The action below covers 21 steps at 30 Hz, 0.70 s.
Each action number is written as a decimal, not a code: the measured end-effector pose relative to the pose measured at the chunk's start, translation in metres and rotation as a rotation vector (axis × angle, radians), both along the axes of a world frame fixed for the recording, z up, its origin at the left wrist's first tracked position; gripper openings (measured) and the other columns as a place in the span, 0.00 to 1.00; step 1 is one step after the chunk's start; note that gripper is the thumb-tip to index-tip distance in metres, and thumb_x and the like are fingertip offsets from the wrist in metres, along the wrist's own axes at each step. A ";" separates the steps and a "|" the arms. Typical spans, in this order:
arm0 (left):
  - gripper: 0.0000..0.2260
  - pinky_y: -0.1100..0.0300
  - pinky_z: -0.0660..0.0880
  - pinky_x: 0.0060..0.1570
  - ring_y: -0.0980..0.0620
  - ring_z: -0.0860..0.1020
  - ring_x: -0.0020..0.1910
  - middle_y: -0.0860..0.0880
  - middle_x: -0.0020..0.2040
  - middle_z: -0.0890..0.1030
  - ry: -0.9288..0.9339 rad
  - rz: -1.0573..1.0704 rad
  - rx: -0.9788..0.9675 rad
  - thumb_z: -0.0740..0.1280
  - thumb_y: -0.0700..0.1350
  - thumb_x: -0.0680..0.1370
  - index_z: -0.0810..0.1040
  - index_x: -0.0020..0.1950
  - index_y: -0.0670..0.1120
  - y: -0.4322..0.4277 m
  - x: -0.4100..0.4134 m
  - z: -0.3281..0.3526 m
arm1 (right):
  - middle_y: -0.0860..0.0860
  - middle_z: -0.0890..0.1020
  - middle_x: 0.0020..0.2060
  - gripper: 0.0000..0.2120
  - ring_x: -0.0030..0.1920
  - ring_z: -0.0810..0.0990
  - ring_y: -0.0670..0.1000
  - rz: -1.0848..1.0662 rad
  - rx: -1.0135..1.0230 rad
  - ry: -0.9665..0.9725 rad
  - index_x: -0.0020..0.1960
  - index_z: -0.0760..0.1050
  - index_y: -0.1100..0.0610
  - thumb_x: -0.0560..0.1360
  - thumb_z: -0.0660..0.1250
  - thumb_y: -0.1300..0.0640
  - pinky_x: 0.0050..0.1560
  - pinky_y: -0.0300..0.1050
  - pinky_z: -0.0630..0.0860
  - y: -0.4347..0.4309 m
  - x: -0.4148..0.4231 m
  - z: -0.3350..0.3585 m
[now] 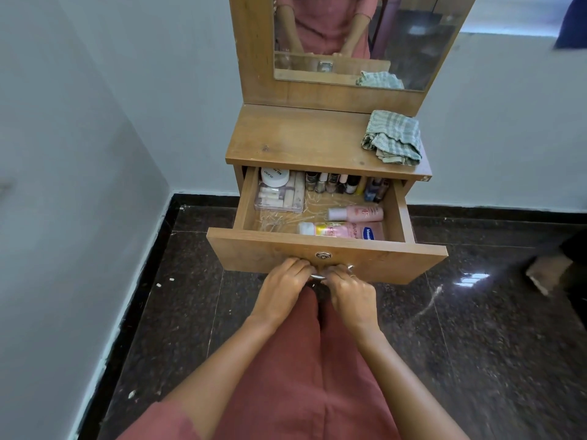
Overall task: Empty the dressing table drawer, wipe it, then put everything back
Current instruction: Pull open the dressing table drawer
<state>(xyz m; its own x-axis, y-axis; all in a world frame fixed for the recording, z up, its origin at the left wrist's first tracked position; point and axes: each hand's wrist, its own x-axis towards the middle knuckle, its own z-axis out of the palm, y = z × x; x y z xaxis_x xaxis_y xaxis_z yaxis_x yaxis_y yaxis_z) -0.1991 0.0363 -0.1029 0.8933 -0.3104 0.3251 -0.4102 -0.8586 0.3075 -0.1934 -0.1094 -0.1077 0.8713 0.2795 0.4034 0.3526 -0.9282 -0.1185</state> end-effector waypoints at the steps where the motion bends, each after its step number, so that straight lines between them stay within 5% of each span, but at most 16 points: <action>1: 0.13 0.63 0.78 0.36 0.56 0.78 0.43 0.53 0.41 0.83 0.001 -0.003 -0.005 0.57 0.42 0.68 0.82 0.41 0.47 0.000 -0.003 0.000 | 0.44 0.82 0.32 0.12 0.32 0.81 0.42 -0.007 0.003 0.006 0.36 0.80 0.49 0.67 0.57 0.55 0.21 0.34 0.68 0.000 -0.003 0.000; 17: 0.13 0.64 0.78 0.38 0.56 0.80 0.40 0.52 0.40 0.83 -0.024 -0.049 0.012 0.58 0.41 0.68 0.83 0.40 0.46 -0.001 -0.032 0.000 | 0.43 0.83 0.33 0.07 0.36 0.82 0.41 0.018 0.048 0.094 0.37 0.81 0.49 0.60 0.68 0.58 0.25 0.34 0.72 0.000 -0.035 0.002; 21: 0.13 0.63 0.78 0.39 0.55 0.80 0.41 0.51 0.40 0.84 -0.036 -0.060 0.011 0.59 0.41 0.68 0.83 0.40 0.46 0.000 -0.037 -0.003 | 0.43 0.83 0.34 0.10 0.37 0.82 0.42 0.006 0.051 0.138 0.37 0.81 0.50 0.65 0.60 0.56 0.26 0.35 0.73 -0.001 -0.041 -0.001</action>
